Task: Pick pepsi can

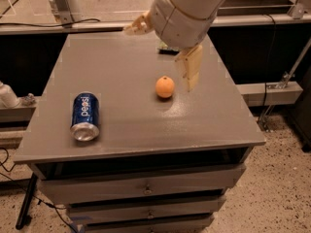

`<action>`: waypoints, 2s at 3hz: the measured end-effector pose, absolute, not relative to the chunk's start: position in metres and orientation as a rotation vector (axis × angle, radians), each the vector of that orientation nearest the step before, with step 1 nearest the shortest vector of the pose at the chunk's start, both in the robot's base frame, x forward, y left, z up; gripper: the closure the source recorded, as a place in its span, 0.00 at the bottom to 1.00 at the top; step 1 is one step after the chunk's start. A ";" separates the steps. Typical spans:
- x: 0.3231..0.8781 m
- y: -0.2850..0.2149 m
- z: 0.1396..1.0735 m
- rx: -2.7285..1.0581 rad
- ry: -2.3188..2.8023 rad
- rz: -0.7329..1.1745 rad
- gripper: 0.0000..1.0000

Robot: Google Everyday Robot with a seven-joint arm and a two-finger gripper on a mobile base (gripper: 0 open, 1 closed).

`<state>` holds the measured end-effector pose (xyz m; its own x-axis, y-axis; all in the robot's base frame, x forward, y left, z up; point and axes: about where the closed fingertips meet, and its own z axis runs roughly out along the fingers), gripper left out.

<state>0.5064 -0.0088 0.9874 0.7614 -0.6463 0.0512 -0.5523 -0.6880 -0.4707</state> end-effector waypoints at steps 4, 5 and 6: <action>0.514 0.058 0.905 -2.782 0.384 -0.273 0.00; 0.509 0.083 0.892 -2.808 0.275 -0.233 0.00; 0.509 0.083 0.892 -2.808 0.275 -0.233 0.00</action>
Offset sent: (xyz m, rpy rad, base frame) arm 0.0207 0.0460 -0.0847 -0.1652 0.0071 0.3111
